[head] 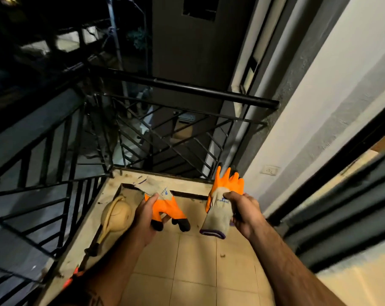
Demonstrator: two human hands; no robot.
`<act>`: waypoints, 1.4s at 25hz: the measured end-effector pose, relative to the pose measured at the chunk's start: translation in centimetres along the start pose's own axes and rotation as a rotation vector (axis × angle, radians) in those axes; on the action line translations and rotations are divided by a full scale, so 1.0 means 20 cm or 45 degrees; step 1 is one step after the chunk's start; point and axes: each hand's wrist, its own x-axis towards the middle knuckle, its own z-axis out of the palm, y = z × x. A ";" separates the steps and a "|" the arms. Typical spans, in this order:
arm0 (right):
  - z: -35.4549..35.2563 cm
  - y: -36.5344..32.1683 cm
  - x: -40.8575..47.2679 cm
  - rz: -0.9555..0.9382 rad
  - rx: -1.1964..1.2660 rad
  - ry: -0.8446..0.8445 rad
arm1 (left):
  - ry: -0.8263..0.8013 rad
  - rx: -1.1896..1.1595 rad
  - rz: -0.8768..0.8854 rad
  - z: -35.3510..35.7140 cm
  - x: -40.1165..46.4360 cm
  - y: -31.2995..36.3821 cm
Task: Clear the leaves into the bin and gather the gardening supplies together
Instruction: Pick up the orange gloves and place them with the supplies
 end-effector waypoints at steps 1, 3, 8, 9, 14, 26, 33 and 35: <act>-0.01 -0.04 0.09 0.012 -0.009 -0.046 | 0.053 -0.026 0.022 0.04 0.02 0.00; -0.03 -0.13 0.24 0.024 -0.050 -0.151 | 0.138 -0.091 0.070 0.14 0.04 -0.03; -0.02 -0.30 0.53 -0.022 -0.214 -0.406 | 0.227 -0.204 0.208 0.37 0.05 -0.09; 0.01 -0.33 0.59 -0.006 -0.237 -0.440 | 0.253 -0.240 0.215 0.40 0.06 -0.09; 0.19 -0.38 0.80 0.094 -0.446 -0.521 | 0.442 -0.300 0.207 0.39 0.15 -0.10; 0.54 -0.34 1.11 0.119 -0.623 -0.566 | 0.532 -0.499 0.228 0.37 0.46 -0.04; 0.74 -0.37 1.42 0.295 -0.994 -1.221 | 0.584 -0.370 0.226 0.57 0.64 -0.07; 0.74 -0.35 1.57 0.038 -1.080 -1.376 | 0.611 -0.420 0.274 0.66 0.75 -0.12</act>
